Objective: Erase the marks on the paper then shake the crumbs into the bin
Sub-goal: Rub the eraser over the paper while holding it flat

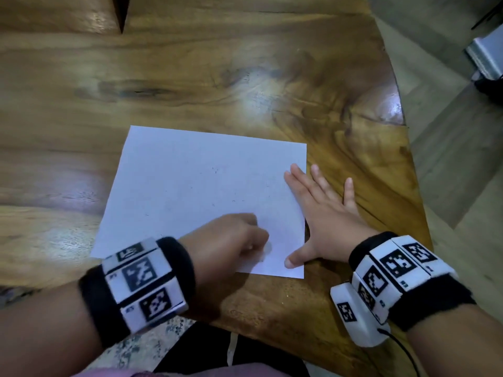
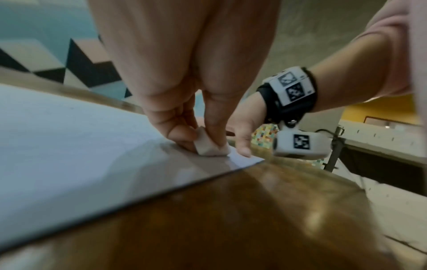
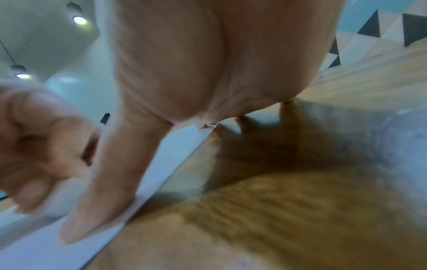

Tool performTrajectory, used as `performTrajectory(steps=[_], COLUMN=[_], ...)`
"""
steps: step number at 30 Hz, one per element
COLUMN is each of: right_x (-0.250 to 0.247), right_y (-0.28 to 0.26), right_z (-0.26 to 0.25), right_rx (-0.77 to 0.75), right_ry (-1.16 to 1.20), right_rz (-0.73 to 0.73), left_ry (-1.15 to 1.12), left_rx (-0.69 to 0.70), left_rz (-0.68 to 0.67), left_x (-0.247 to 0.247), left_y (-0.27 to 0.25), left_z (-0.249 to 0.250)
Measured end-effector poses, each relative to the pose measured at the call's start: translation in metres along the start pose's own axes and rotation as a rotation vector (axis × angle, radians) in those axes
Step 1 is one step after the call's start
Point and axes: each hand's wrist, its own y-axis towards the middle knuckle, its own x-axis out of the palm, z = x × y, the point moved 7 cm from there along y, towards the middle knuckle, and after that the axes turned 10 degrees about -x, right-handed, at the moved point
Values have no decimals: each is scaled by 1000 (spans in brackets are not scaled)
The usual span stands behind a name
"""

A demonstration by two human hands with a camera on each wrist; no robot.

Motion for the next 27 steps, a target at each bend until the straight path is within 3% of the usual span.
performTrajectory(steps=[2,4,6,9,15,21,27], right_x=[0,0,-1,-1,0,-1,0], right_y=[0,1,1,0,1,1,1], right_z=[0,-1,-1,-1,-1,-1,-1], right_rx=[0,-1,3,4,2,0,-6], right_ry=[-7,-10,-8,-1,3,3,6], right_rz=[3,8,5,6,9,9,5], left_ry=[15,37,59,53,53,117,137], left_rx=[-3,4,-57,-151,-54,-157,-89], left_rz=[3,104,234,286,66,238,12], left_x=[-2,-21,-47,-63,-20,-67,-36], left_y=[5,27,56,77,25,78,45], left_z=[-3,-1,-4,-10,-4,1,-7])
